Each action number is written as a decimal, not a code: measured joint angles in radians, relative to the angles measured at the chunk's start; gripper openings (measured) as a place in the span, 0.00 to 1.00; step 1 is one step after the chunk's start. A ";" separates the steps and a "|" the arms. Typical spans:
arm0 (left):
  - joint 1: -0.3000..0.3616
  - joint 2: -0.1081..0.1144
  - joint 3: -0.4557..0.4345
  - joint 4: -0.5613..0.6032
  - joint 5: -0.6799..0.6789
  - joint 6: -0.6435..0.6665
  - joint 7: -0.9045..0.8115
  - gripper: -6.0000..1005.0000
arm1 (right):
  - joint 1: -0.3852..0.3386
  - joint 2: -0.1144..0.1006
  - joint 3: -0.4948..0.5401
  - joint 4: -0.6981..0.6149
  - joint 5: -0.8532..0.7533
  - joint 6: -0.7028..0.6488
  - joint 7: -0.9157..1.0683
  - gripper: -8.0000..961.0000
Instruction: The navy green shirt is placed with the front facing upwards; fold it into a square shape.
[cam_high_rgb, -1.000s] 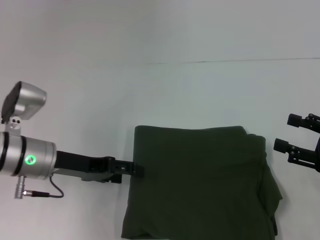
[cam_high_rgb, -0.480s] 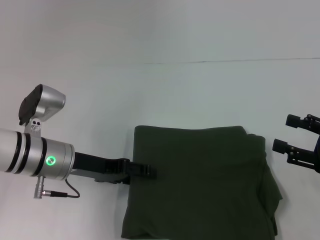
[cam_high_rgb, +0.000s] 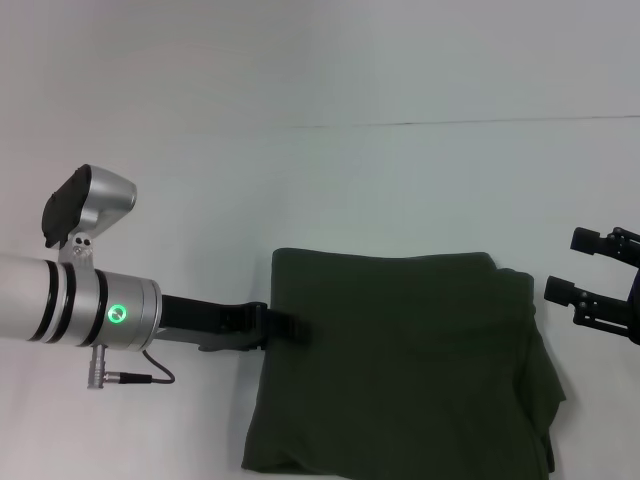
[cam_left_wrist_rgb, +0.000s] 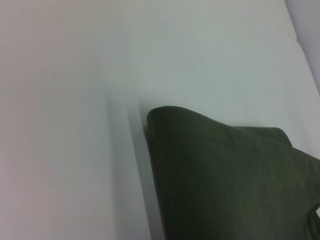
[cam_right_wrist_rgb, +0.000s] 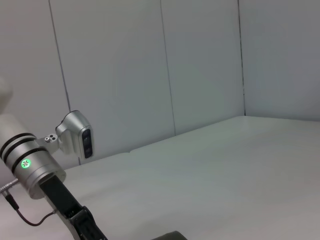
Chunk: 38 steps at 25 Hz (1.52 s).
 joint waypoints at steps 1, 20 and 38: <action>-0.001 -0.001 0.001 0.000 0.000 -0.002 -0.001 0.76 | 0.001 0.000 -0.001 0.000 0.000 0.000 0.001 0.86; 0.011 0.001 0.001 0.000 -0.003 -0.030 0.006 0.10 | 0.023 0.002 0.002 0.012 0.002 0.009 0.004 0.86; 0.167 0.030 -0.189 0.120 -0.003 0.040 0.013 0.06 | 0.029 0.001 0.004 0.039 0.042 0.017 0.006 0.86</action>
